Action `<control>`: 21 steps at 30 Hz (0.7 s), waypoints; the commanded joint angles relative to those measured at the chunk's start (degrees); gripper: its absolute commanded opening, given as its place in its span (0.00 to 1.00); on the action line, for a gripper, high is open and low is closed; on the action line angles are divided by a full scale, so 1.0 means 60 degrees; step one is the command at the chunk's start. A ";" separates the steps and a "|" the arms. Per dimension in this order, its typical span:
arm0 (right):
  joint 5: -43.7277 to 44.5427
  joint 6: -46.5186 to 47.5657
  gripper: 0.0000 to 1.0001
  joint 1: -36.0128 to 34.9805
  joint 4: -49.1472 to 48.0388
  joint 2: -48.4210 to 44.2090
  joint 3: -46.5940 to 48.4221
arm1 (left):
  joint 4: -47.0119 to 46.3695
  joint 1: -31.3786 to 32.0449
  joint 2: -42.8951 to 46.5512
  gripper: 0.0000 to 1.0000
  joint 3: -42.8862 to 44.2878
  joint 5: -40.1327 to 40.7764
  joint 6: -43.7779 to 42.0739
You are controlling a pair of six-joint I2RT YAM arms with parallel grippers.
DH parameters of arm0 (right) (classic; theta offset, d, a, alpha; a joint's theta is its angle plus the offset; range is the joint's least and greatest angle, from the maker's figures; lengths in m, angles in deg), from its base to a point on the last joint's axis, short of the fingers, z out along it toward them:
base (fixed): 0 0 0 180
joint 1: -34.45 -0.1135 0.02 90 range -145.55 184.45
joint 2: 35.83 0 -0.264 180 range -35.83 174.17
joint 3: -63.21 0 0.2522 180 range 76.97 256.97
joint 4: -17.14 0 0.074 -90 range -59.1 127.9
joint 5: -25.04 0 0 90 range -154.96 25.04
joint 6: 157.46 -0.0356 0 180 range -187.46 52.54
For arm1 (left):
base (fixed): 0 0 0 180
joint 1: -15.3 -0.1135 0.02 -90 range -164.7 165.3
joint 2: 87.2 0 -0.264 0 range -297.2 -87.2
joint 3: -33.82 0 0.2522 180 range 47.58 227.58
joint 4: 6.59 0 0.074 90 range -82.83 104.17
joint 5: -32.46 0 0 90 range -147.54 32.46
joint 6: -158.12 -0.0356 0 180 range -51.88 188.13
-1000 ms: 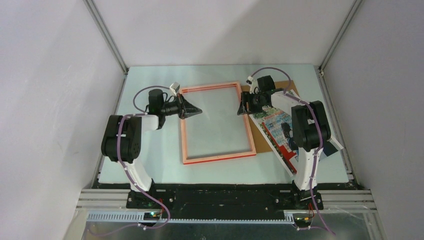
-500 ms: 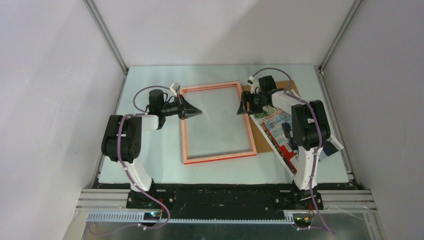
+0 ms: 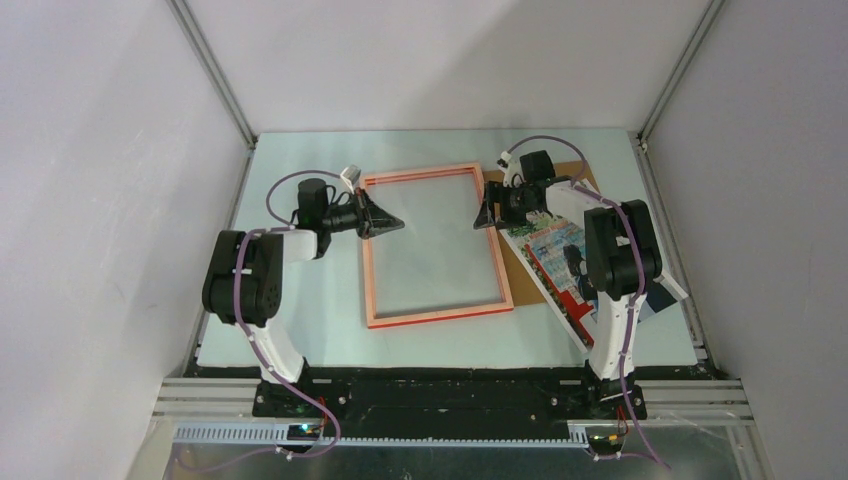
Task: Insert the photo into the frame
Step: Place the photo frame item in the photo frame.
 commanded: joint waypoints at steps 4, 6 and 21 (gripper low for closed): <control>-0.0553 -0.0175 0.77 0.0051 -0.0115 0.0050 0.0326 | -0.0095 0.0234 0.0622 0.00 0.0184 -0.0201 -0.0497; -0.0559 -0.0177 0.77 0.0055 -0.0110 0.0050 0.0326 | -0.0079 0.0241 0.0641 0.00 0.0182 -0.0201 -0.0518; -0.0587 -0.0176 0.78 0.0083 -0.0109 0.0086 0.0354 | -0.0011 0.0265 0.0870 0.00 0.0122 -0.0215 -0.0675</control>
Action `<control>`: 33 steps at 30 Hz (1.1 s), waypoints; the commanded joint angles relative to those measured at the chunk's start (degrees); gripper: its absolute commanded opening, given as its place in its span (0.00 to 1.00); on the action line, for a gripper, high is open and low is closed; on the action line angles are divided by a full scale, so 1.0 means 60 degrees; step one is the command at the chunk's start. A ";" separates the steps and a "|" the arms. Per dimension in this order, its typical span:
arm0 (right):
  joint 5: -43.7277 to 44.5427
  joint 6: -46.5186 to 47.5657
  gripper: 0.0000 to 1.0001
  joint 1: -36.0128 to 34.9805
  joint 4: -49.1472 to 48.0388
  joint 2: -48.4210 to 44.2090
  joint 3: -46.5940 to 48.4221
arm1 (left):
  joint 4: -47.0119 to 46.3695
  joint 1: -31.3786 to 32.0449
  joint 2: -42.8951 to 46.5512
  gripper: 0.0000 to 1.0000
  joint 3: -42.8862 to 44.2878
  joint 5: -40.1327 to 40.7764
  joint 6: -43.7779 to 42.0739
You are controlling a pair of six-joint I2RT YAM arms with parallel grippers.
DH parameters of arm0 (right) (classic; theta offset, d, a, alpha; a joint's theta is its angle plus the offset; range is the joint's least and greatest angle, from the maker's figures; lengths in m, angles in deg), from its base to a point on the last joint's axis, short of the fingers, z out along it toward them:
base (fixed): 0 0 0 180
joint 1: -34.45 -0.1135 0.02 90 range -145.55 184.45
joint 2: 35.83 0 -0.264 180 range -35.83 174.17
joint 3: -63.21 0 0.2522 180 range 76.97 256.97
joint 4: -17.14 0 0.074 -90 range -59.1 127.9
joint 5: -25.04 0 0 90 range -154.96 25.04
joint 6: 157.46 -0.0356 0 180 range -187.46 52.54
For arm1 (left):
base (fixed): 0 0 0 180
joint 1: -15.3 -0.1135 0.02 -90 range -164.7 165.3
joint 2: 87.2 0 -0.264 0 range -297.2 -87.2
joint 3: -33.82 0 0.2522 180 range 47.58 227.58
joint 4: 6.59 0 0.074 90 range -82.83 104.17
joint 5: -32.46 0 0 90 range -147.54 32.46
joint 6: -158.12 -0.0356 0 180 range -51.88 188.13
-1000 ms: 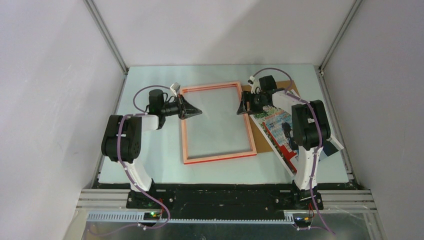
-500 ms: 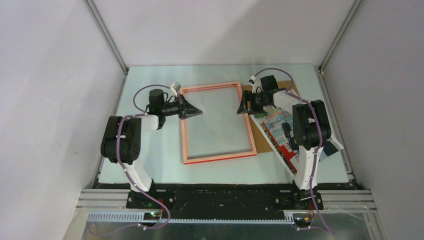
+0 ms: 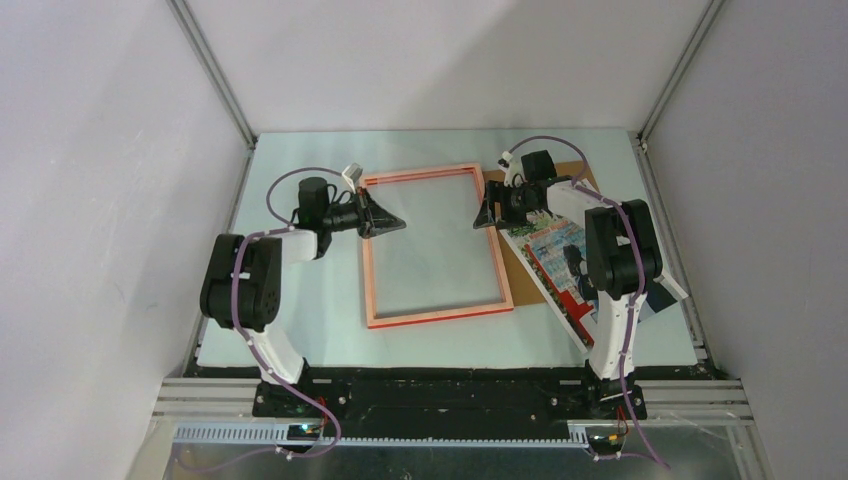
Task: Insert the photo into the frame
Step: Place the photo frame item in the photo frame.
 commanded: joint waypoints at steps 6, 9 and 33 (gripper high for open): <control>-0.0364 -0.0105 0.81 0.0031 -0.0095 0.0007 0.0344 | -0.0235 0.0146 0.0609 0.00 0.0093 -0.0221 -0.0443; -0.0374 -0.0110 0.81 0.0035 -0.0090 -0.0022 0.0344 | -0.0234 0.0162 0.0576 0.00 0.0113 -0.0216 -0.0461; -0.0672 -0.0220 0.87 0.0210 -0.0122 -0.0095 0.0346 | -0.0097 0.0265 0.0556 0.00 0.0183 -0.0256 -0.0721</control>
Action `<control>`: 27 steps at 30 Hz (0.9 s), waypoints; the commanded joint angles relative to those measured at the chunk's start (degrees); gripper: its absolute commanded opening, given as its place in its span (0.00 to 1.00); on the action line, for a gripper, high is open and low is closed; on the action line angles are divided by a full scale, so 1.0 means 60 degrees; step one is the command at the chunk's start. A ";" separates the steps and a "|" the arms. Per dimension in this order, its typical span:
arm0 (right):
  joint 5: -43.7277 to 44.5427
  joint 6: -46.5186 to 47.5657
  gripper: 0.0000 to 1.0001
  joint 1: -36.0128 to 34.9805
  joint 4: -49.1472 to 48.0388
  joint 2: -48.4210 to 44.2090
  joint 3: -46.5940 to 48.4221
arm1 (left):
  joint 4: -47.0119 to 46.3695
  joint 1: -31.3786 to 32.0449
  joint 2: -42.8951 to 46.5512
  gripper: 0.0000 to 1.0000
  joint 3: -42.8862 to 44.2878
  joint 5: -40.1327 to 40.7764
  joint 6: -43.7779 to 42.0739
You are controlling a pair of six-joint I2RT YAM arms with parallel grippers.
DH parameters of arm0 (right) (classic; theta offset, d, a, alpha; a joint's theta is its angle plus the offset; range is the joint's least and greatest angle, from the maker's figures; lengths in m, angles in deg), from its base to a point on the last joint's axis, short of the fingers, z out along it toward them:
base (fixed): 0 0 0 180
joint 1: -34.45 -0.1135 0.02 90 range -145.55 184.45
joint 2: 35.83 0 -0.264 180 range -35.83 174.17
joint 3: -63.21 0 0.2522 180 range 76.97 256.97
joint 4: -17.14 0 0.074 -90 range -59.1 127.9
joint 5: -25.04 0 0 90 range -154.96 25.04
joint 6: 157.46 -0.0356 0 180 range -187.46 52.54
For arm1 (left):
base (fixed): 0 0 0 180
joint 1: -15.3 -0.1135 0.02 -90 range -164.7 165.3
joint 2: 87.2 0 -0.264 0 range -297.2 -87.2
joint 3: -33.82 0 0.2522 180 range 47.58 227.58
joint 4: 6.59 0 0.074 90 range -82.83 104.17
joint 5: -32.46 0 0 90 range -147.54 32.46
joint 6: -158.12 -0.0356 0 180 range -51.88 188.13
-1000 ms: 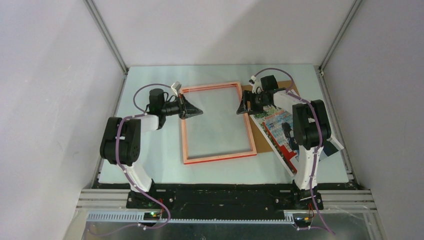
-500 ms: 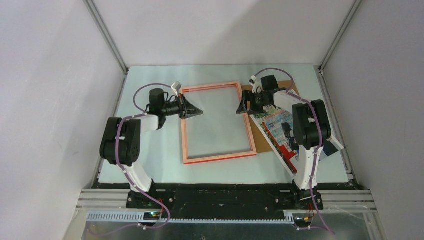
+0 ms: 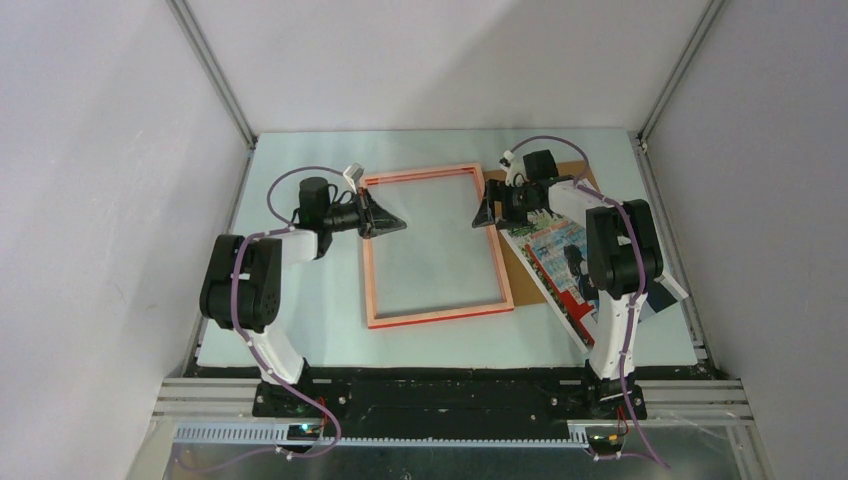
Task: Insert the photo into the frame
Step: Place the photo frame item in the photo frame.
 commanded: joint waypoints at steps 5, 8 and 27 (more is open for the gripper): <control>-0.0426 -0.0190 0.86 0.0113 -0.0163 -0.0093 0.0311 | -0.0186 0.0208 0.0528 0.00 0.0158 -0.0302 -0.0546; -0.0448 -0.0204 0.85 0.0142 -0.0170 -0.0067 0.0310 | -0.0187 0.0214 0.0565 0.00 0.0142 -0.0308 -0.0651; -0.0485 -0.0215 0.83 0.0139 -0.0166 -0.0018 0.0310 | 0.1270 0.0191 0.0568 0.00 0.0773 0.0150 -0.2082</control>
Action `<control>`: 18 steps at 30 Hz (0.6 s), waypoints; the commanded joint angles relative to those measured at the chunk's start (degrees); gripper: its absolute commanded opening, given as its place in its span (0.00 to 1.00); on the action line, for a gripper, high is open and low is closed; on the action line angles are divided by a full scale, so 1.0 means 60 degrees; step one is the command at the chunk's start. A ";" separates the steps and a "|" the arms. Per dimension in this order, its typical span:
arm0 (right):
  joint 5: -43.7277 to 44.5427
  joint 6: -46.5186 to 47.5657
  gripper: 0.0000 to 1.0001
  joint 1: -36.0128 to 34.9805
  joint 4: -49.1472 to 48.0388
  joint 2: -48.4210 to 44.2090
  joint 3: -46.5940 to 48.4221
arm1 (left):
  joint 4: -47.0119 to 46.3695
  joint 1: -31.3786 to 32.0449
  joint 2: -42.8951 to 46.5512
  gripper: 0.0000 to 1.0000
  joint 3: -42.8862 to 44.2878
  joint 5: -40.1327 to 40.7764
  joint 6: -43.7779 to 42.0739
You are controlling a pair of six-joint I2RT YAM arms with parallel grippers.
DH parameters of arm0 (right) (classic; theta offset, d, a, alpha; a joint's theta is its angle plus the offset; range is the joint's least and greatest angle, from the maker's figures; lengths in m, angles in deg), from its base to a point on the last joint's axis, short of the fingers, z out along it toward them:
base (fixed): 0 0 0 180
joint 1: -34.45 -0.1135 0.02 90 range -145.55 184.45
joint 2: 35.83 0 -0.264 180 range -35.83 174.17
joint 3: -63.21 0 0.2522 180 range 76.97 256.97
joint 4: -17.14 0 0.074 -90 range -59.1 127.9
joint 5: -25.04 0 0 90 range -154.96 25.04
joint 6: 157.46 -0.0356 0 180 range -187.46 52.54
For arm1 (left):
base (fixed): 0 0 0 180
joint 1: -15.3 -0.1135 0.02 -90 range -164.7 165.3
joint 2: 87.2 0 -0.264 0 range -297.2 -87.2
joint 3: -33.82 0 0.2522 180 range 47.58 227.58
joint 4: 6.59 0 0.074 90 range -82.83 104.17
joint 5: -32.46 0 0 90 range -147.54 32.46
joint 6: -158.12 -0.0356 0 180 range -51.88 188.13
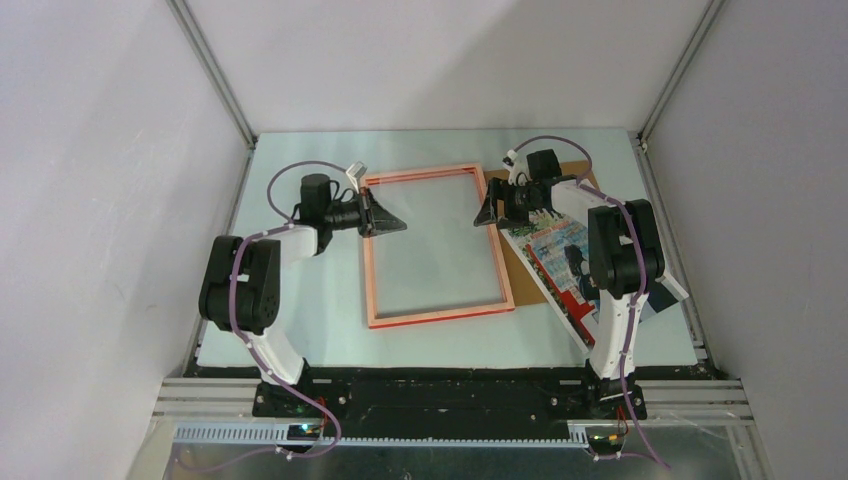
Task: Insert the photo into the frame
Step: Place the photo frame item in the photo frame.
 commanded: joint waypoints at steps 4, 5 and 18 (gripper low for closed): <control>-0.0177 -0.0027 0.83 -0.0018 -0.0141 -0.0033 0.0315 | 0.0593 0.0122 0.0368 0.00 0.0566 0.0426 -0.1047; -0.0173 -0.0022 0.83 -0.0020 -0.0130 -0.0037 0.0321 | 0.0738 0.0111 0.0319 0.00 0.0620 0.0582 -0.1093; -0.0076 0.0042 0.83 -0.0029 -0.0114 -0.0072 0.0279 | 0.4174 0.0064 -0.0442 0.00 0.1394 0.2327 -0.2233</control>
